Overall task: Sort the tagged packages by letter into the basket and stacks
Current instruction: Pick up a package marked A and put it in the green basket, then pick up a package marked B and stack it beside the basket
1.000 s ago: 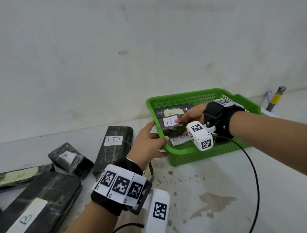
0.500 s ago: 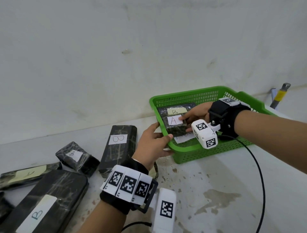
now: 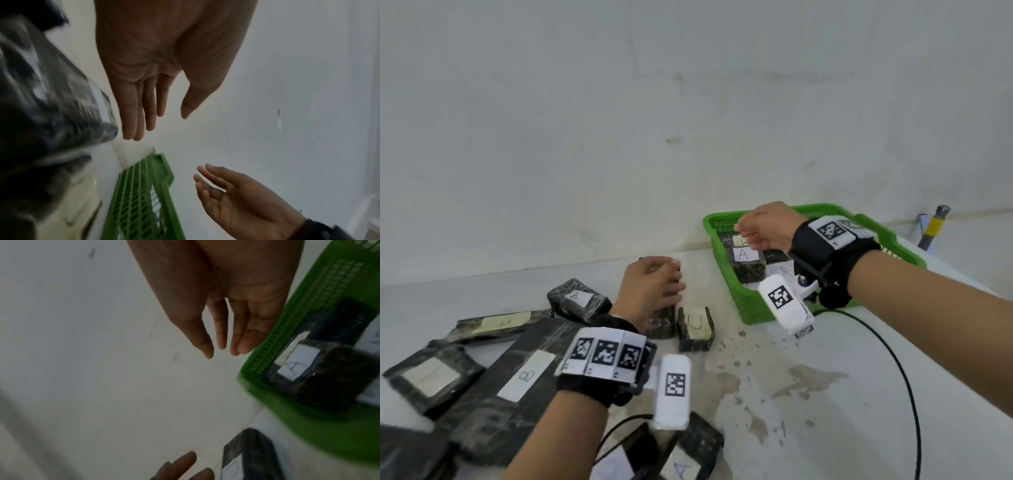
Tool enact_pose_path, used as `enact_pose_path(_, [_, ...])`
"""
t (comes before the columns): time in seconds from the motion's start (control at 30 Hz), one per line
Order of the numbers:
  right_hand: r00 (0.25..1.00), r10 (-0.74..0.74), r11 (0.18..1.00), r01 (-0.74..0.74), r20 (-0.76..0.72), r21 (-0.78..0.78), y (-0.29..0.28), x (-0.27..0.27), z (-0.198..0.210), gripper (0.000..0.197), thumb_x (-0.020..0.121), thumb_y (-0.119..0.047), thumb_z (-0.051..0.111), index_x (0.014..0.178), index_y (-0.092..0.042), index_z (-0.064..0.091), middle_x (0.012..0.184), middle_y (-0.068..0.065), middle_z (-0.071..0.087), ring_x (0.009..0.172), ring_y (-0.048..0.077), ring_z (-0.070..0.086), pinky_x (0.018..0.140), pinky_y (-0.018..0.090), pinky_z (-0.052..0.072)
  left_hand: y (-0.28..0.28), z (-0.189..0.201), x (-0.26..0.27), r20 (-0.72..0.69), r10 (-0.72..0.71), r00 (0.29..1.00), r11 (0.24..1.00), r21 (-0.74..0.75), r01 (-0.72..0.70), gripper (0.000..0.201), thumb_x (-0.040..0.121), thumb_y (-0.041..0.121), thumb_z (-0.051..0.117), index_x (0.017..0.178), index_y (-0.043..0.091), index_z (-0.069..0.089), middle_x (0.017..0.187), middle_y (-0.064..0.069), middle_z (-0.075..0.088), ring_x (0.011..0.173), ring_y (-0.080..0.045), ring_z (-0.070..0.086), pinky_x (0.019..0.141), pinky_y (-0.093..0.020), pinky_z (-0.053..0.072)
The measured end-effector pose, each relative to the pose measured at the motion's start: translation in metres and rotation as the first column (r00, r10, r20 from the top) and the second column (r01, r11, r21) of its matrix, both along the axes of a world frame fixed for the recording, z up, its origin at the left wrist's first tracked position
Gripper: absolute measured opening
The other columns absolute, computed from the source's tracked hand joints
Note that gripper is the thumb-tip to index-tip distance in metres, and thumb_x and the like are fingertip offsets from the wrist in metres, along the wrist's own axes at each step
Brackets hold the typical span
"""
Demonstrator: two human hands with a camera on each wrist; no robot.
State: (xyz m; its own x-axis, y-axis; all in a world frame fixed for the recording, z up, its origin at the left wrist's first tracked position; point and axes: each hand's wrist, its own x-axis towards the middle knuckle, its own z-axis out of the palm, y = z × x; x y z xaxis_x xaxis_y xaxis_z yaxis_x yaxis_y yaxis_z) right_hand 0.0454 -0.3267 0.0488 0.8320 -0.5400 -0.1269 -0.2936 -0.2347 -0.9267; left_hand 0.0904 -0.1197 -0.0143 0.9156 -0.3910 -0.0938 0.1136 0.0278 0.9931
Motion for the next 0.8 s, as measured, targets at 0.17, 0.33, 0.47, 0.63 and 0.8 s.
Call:
enact_pose_path(0.17, [0.995,0.095,0.97,-0.099,0.027,0.22,0.075,0.0,-0.014,0.022,0.092,-0.003,0.064,0.11,0.002,0.053,0.079,0.016,0.053,0.061,0.019,0.05,0.05,0.019,0.053,0.08,-0.009,-0.015,0.101,0.126,0.987,0.99,0.048,-0.131,0.005,0.098,0.014,0.06,0.1,0.01,0.062,0.09,-0.013,0.068,0.079,-0.023,0.068,0.073,-0.037,0.057])
enact_pose_path(0.33, [0.987,0.099,0.995,-0.1,-0.127,-0.007,0.12,0.033,-0.048,0.063,0.085,-0.032,0.076,0.131,0.005,0.051,0.126,0.015,0.057,0.103,0.028,0.06,0.097,0.038,0.052,0.134,-0.026,-0.03,0.075,0.156,0.985,0.987,0.021,-0.158,0.004,0.097,0.01,0.06,0.096,0.008,0.063,0.086,-0.013,0.068,0.067,-0.018,0.064,0.059,-0.026,0.054])
enact_pose_path(0.47, [0.933,0.095,0.924,-0.213,-0.348,-0.318,0.139,0.046,-0.059,0.085,0.082,-0.061,0.066,0.142,-0.004,0.045,0.145,0.016,0.049,0.13,0.031,0.05,0.097,0.029,0.041,0.154,-0.037,-0.035,0.058,0.165,0.985,0.986,0.008,-0.165,0.005,0.096,0.011,0.06,0.098,0.008,0.065,0.09,-0.015,0.069,0.071,-0.02,0.066,0.065,-0.028,0.057])
enact_pose_path(0.63, [0.896,0.05,0.866,-0.258,-0.44,-0.428,0.157,0.066,-0.084,0.114,0.062,-0.069,0.078,0.144,-0.001,0.038,0.14,0.014,0.052,0.123,0.028,0.055,0.1,0.032,0.047,0.164,-0.04,-0.038,0.046,0.141,0.989,0.989,-0.051,-0.139,0.008,0.096,0.011,0.061,0.102,0.009,0.065,0.092,-0.013,0.072,0.074,-0.018,0.071,0.071,-0.03,0.06])
enact_pose_path(0.8, [0.923,0.045,0.871,-0.224,-0.383,-0.437,0.163,0.068,-0.085,0.057,0.066,-0.052,0.079,0.102,-0.012,0.059,0.104,0.007,0.064,0.093,0.025,0.062,0.078,0.028,0.053,0.168,-0.037,-0.04,0.013,0.109,0.994,0.981,-0.166,-0.105,0.011,0.096,0.011,0.06,0.104,0.007,0.065,0.094,-0.014,0.072,0.076,-0.021,0.074,0.069,-0.028,0.061])
